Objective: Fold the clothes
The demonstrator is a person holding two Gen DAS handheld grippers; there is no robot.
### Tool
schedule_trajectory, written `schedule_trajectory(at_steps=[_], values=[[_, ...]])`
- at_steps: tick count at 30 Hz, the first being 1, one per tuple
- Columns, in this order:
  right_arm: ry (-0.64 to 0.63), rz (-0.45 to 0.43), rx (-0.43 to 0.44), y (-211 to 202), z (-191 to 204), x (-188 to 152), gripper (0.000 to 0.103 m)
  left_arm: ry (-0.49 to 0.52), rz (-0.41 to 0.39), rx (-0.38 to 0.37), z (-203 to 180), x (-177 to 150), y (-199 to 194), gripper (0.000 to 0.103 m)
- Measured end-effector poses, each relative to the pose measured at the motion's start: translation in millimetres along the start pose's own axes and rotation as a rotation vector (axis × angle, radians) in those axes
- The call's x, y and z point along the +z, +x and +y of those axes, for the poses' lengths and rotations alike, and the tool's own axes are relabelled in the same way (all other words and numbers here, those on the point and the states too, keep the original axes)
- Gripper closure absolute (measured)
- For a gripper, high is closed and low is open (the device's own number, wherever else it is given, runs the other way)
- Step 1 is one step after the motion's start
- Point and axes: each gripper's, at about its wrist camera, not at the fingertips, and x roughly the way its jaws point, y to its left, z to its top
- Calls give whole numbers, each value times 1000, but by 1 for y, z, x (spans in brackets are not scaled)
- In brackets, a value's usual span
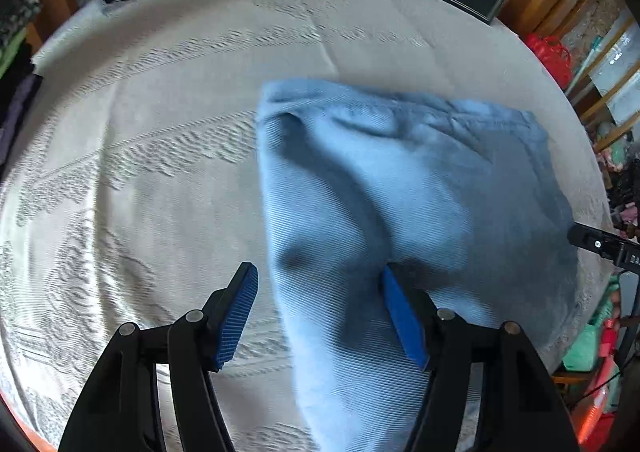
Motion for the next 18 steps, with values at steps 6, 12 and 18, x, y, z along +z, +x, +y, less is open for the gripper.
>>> schedule_trajectory(at_steps=[6,12,18], values=[[-11,21,-26,13,4,3,13,-15,4,-31,-8,5,13,36],[-38,28,-8,13,15,0,70,37,13,-47,-22,6,9,77],[-52,41,-23,16,19,1,67,17,4,-71,-23,11,14,76]])
